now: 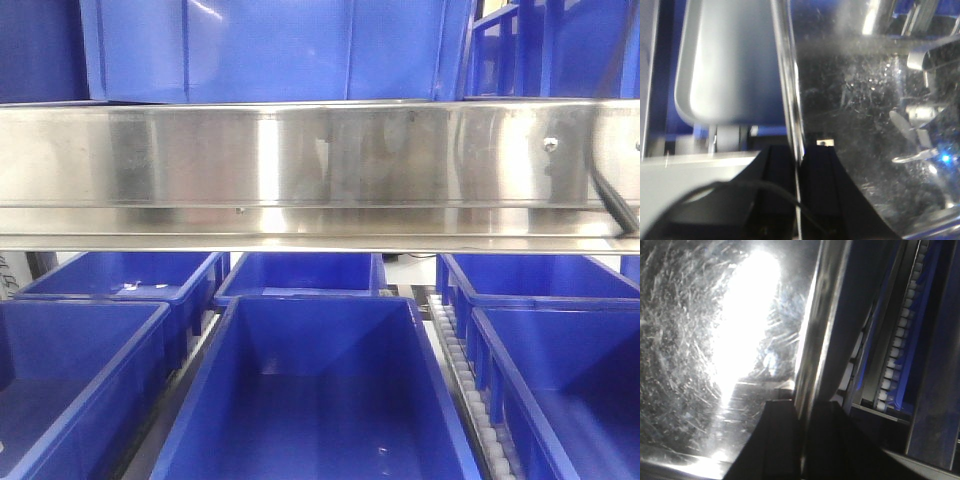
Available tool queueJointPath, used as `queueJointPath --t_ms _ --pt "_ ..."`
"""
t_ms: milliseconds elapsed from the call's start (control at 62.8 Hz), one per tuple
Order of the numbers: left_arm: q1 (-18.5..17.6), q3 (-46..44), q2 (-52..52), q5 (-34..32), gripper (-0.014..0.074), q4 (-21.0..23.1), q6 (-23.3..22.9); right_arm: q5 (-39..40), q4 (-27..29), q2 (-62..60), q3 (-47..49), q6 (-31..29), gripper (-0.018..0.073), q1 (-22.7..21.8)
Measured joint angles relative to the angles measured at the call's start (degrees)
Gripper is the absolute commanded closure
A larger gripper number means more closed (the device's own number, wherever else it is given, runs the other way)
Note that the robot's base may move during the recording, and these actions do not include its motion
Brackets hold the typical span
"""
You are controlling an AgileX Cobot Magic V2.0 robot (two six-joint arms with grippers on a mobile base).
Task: Stack silver trays without gaps
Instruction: 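Raise the held tray over the rail toward the larger silver tray, then lower the small tray into the larger tray and open both grippers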
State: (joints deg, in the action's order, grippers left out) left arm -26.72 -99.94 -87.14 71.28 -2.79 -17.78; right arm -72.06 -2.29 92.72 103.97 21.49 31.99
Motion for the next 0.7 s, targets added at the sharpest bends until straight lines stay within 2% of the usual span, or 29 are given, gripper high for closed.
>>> queueJointPath --t_ms 255,414,701 --pt "3.47 -4.45 -8.92 -2.34 0.0645 2.79 2.24 2.11 1.9 3.62 0.6 0.0 0.0504 -3.76" --pt "5.61 -5.32 -13.67 -4.84 0.0645 2.79 2.6 5.45 2.29 8.26 0.6 1.22 0.0504 -4.16" --pt "6.0 -5.32 -18.84 -7.98 0.0635 0.23 2.78 8.83 2.29 14.02 0.6 2.78 0.0497 -4.23"
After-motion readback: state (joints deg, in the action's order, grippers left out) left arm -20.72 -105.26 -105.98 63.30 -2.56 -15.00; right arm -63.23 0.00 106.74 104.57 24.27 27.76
